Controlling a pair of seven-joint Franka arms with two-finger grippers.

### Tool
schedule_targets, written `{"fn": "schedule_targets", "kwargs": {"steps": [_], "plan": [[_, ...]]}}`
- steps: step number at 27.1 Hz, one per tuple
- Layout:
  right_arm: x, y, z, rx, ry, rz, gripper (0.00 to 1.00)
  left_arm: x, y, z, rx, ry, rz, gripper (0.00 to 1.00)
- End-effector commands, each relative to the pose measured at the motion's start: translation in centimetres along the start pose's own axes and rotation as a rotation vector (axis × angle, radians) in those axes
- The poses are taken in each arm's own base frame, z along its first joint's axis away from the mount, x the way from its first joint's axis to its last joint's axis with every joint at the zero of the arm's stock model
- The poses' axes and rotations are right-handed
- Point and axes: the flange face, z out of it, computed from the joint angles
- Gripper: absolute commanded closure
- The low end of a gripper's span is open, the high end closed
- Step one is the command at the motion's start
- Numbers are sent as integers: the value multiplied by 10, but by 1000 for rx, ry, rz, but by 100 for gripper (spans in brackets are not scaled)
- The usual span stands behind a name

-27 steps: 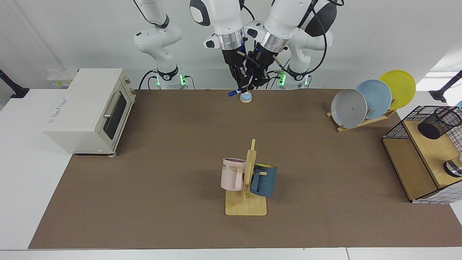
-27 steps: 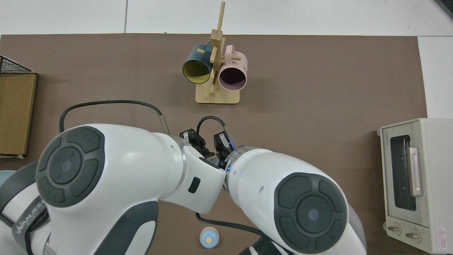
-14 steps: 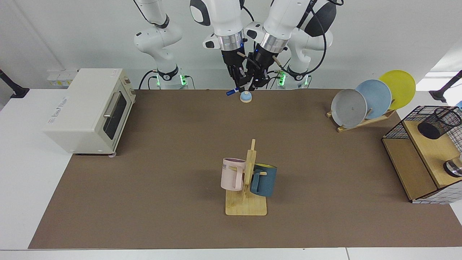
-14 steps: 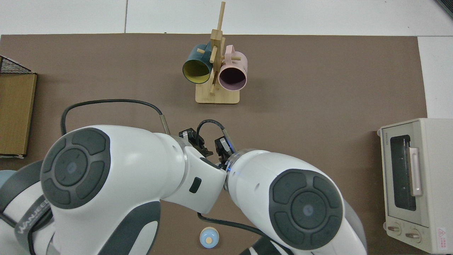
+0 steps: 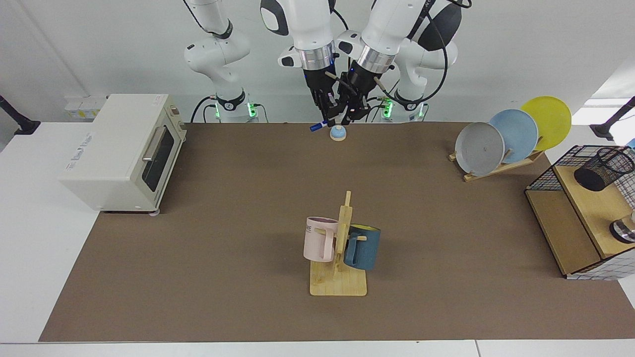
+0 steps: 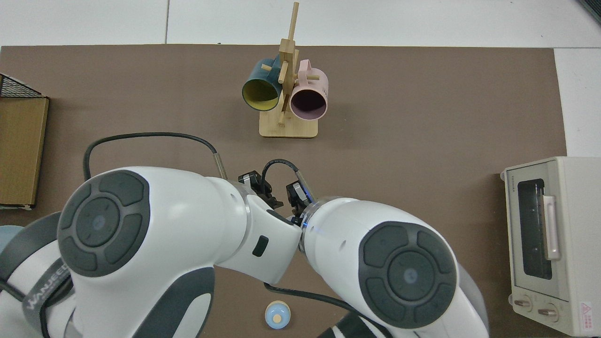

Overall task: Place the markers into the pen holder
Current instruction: 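Close the left gripper on the marker held by the right gripper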

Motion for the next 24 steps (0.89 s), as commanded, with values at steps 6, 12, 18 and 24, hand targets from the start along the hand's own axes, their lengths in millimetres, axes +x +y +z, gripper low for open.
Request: {"fn": "schedule_targets", "kwargs": {"steps": [6, 12, 18, 24], "plan": [[4, 4, -19, -2, 2, -41, 100, 1, 6, 11, 16, -15, 7, 70], [5, 4, -19, -2, 0, -39, 100, 1, 6, 10, 19, -12, 6, 85], [5, 4, -18, -3, 1, -38, 100, 1, 5, 11, 19, -10, 2, 100], [5, 4, -18, -3, 0, -36, 100, 1, 5, 11, 16, -13, 2, 100]]}}
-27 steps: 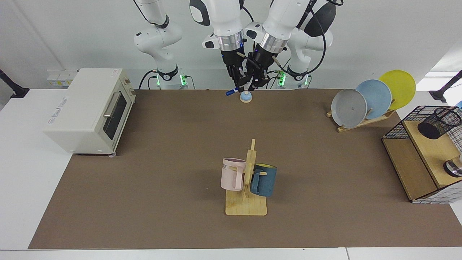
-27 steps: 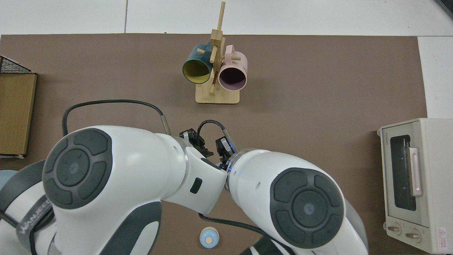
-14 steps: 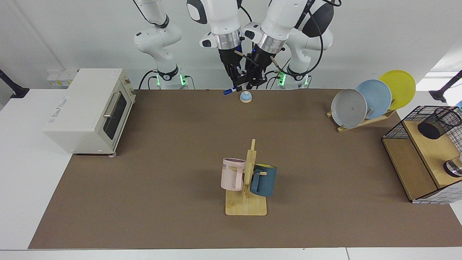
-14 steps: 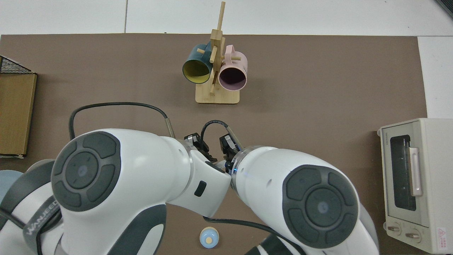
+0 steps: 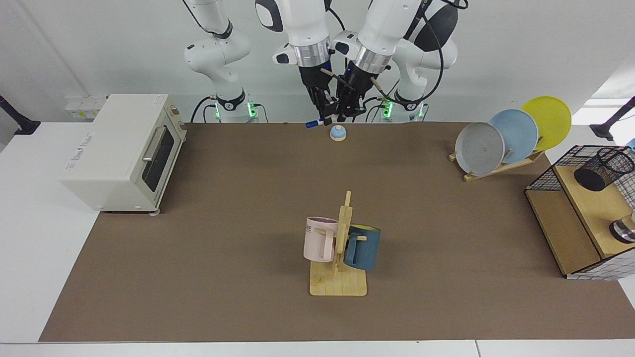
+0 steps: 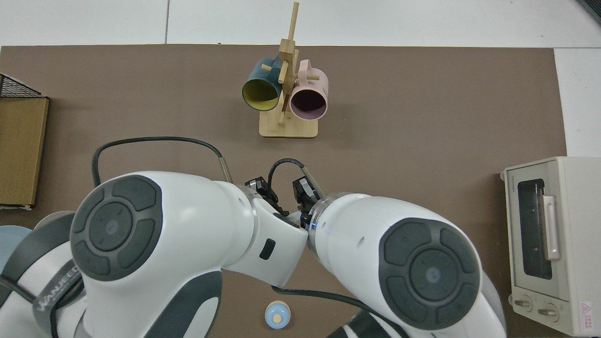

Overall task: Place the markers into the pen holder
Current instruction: 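Close the left gripper on the marker held by the right gripper, then open the right gripper and withdraw while the left gripper holds marker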

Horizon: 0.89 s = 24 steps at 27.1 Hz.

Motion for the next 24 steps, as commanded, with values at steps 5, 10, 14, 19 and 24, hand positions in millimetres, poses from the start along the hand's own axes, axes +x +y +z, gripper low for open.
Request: {"fn": "schedule_targets", "kwargs": {"steps": [5, 10, 14, 19, 24], "plan": [[-2, 5, -7, -16, 0, -32, 100, -4, -1, 6, 21, -12, 13, 100], [1, 4, -7, -15, 3, -28, 0, -4, -2, 6, 22, -11, 12, 100], [2, 4, -7, -14, 3, -26, 0, -4, -2, 5, 23, -10, 11, 100], [4, 3, -7, -16, 4, -23, 0, -6, -5, 3, 25, -7, 3, 100], [15, 2, -13, -6, 6, -3, 0, -7, -6, 2, 27, -6, 3, 100]]}}
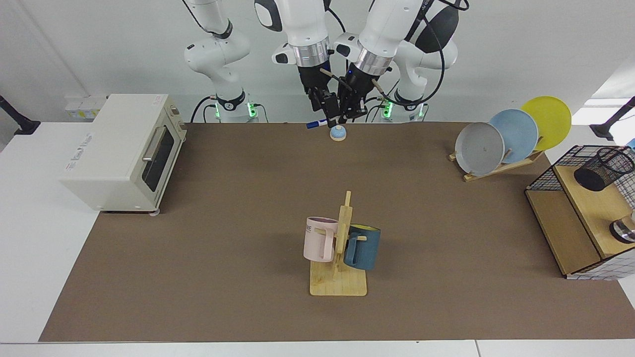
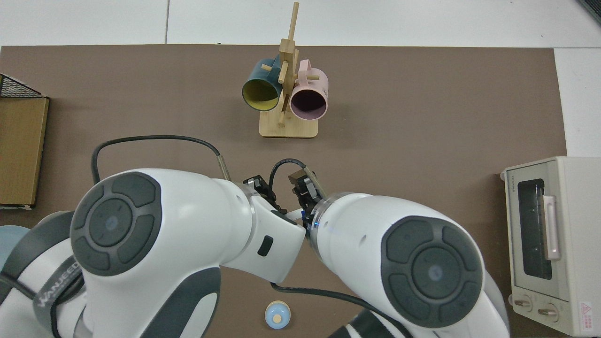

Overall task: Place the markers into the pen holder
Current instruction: 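Open the right gripper and withdraw while the left gripper holds marker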

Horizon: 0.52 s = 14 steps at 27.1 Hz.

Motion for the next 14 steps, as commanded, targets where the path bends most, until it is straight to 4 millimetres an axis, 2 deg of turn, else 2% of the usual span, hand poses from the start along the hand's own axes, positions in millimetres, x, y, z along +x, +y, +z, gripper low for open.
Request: {"fn": "schedule_targets", "kwargs": {"steps": [1, 9, 14], "plan": [[13, 3, -12, -2, 4, -3, 0, -5, -3, -1, 25, -1, 4, 100], [33, 5, -19, -18, 16, -23, 0, -8, -5, -4, 26, -1, 1, 100], [66, 10, -32, -45, 27, -113, 0, -9, -5, -7, 28, -2, -1, 100]]}}
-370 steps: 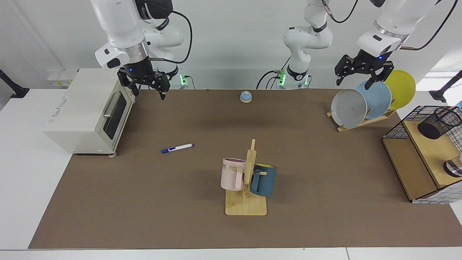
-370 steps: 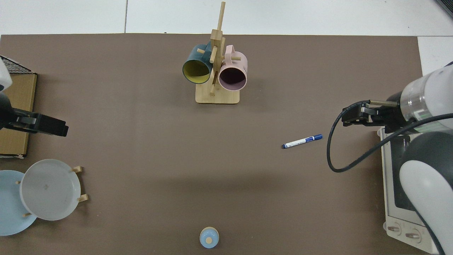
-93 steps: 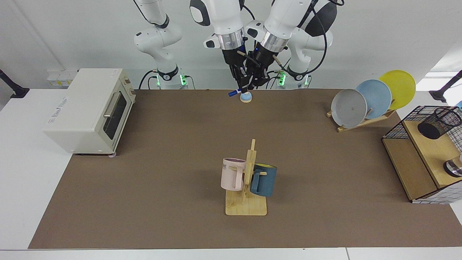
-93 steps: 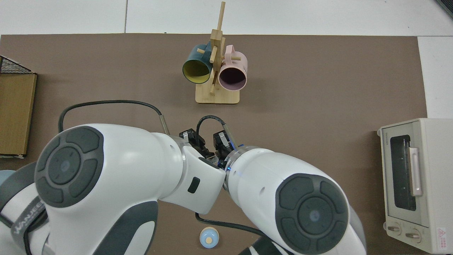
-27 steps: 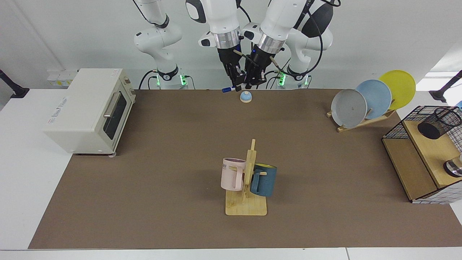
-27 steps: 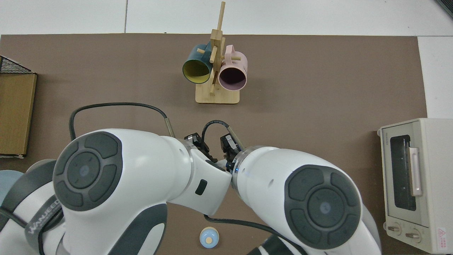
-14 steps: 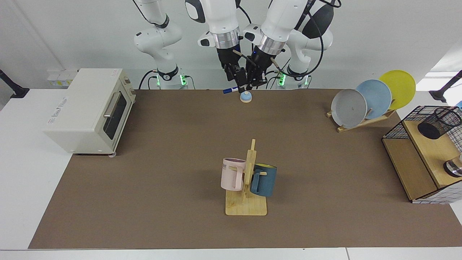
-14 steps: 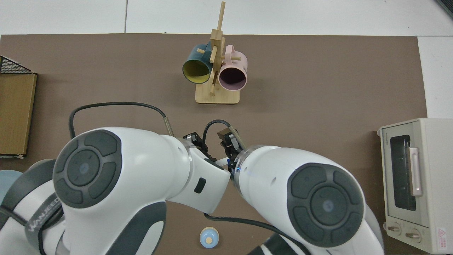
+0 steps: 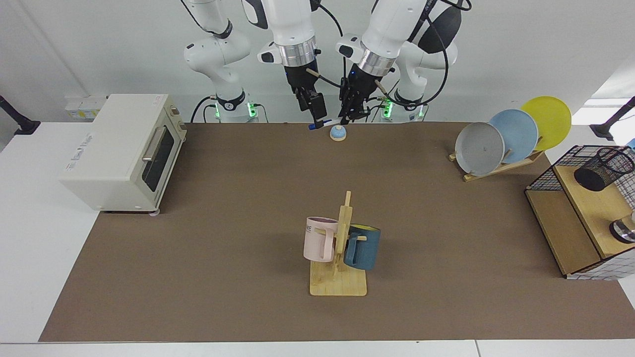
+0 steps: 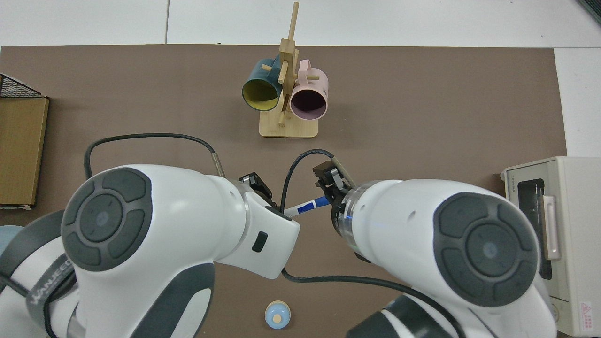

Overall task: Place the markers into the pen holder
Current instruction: 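Open the right gripper and withdraw while the left gripper holds marker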

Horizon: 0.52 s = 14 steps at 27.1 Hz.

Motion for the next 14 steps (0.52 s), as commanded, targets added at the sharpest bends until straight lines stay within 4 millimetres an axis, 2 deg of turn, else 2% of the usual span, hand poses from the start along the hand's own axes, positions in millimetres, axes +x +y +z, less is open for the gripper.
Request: {"fn": "schedule_targets", "kwargs": {"steps": [1, 7, 14], "plan": [[37, 10, -21, -21, 13, -112, 0, -6, 0, -6, 25, -4, 10, 100], [72, 18, -32, -51, 32, -299, 0, -7, -2, -9, 31, 1, 4, 100], [108, 20, -35, -70, 54, -521, 0, -10, -7, -15, 39, 5, -6, 100]]}}
